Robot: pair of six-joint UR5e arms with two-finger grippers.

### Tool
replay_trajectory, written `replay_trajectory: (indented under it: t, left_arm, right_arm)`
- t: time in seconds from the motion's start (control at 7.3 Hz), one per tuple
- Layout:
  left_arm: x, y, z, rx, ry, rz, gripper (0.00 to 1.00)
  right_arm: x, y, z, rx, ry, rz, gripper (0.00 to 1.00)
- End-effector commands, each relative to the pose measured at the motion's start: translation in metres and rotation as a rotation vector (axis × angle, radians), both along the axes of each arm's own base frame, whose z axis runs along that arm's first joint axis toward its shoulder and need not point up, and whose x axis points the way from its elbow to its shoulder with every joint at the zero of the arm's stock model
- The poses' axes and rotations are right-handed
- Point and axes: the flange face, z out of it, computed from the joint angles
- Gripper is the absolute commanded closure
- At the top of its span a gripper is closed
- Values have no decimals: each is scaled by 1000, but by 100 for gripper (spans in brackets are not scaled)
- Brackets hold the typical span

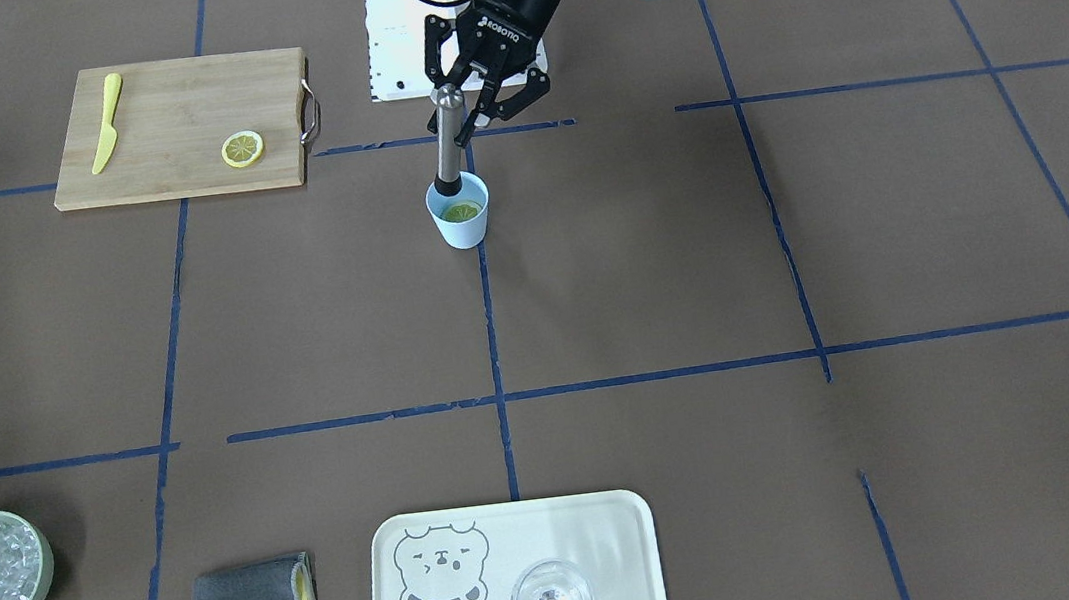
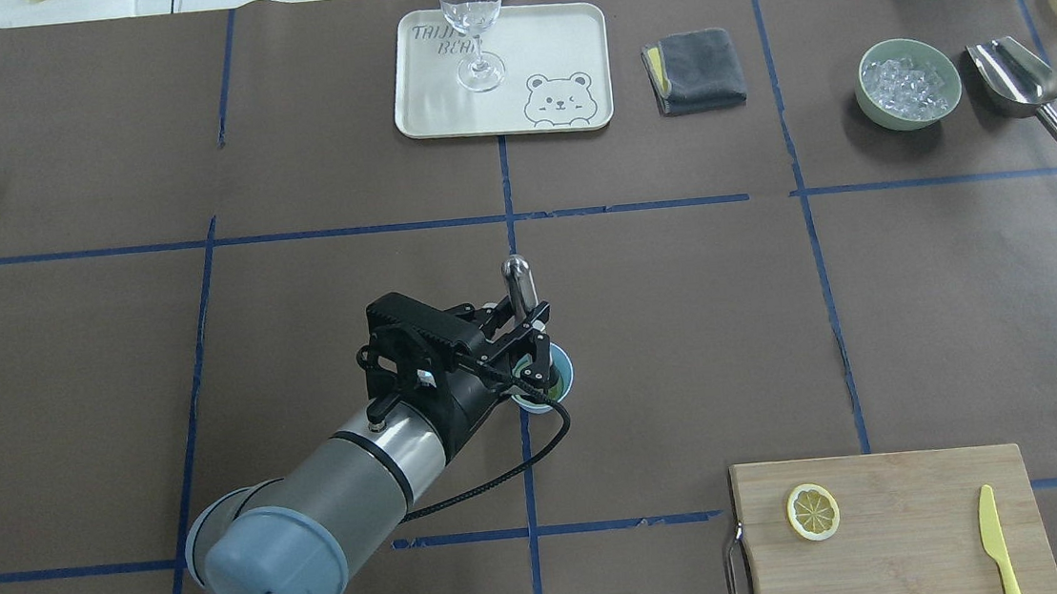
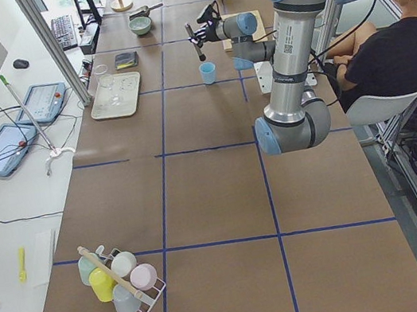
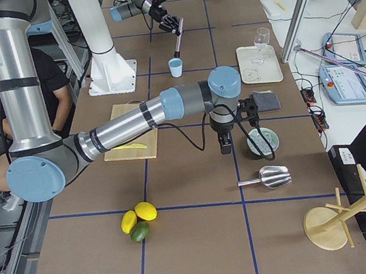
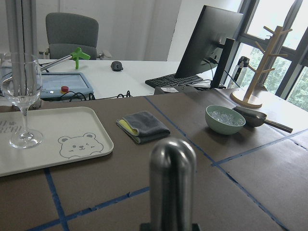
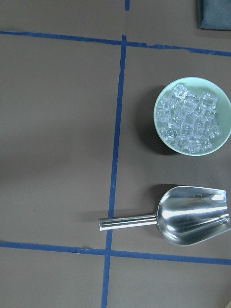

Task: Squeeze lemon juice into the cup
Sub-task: 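Press the muddler down into the blue cup onto the lemon slice, then carry the muddler with the left gripper back to its spot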

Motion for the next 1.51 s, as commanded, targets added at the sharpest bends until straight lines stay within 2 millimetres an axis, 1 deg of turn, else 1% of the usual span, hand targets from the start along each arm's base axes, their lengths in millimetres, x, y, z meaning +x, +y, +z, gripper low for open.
replay_trajectory:
  t: [0.0, 0.14, 0.27, 0.41, 0.55, 0.68, 0.82, 0.96, 1.1, 1.23, 1.37]
  left_arm:
    - [-62, -57, 26, 23, -57, 69, 100]
    - [-89, -82, 57, 3, -114, 126, 100]
    - [-125, -104, 98, -40, -175, 187, 100]
    - [-165, -121, 138, -98, -222, 255, 100]
    - [-209, -135, 175, -171, -251, 332, 100]
    - [-246, -149, 194, -241, -262, 368, 100]
    - [-277, -164, 203, -331, -284, 377, 100]
    - [-301, -178, 209, -395, -343, 347, 100]
    - [-306, -186, 223, -440, -426, 360, 100]
    - [-308, -193, 237, -528, -500, 380, 100]
    - [-314, -195, 248, -673, -540, 393, 100]
  right_arm:
    - [9, 8, 30, -19, 88, -7, 0]
    - [14, 17, 48, -11, 150, -36, 0]
    - [26, 31, 79, -36, 143, -59, 0]
    - [26, 36, 88, -32, 136, -65, 0]
    - [25, 44, 97, -52, 121, -68, 0]
    - [25, 44, 99, -60, 107, -65, 0]
    - [25, 44, 99, -61, 89, -63, 0]
    - [26, 42, 99, -60, 87, -59, 0]
    - [26, 37, 105, -33, 86, -53, 0]
    - [25, 33, 121, -5, 78, -48, 0]
    - [25, 30, 128, -7, 77, -30, 0]
